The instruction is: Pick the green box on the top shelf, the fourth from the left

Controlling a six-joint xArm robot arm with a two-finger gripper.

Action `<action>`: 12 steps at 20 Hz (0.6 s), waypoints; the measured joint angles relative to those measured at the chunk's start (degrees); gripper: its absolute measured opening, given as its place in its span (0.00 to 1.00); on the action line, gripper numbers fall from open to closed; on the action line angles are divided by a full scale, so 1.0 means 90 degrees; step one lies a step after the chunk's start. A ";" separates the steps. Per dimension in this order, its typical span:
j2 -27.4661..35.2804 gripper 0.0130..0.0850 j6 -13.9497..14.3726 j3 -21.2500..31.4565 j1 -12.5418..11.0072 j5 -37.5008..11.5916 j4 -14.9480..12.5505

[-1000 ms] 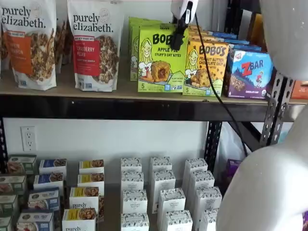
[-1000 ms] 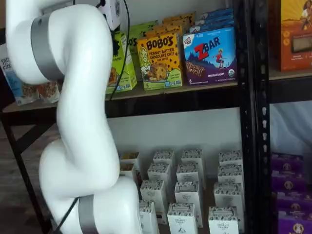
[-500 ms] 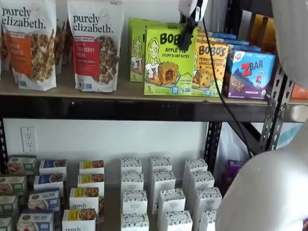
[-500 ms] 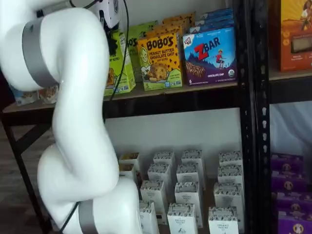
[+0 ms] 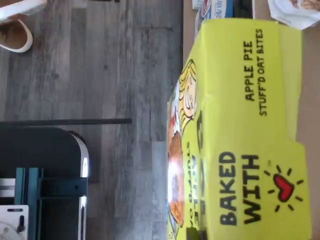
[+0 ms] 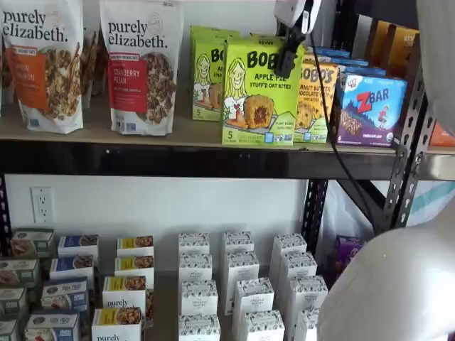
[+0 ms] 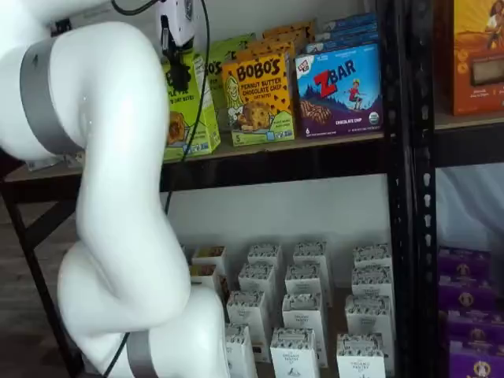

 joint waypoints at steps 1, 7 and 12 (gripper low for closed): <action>-0.0036 0.17 -0.0025 0.0038 -0.0024 0.0011 0.0000; -0.0268 0.17 -0.0175 0.0304 -0.0158 0.0030 -0.0045; -0.0443 0.17 -0.0287 0.0539 -0.0263 0.0004 -0.0040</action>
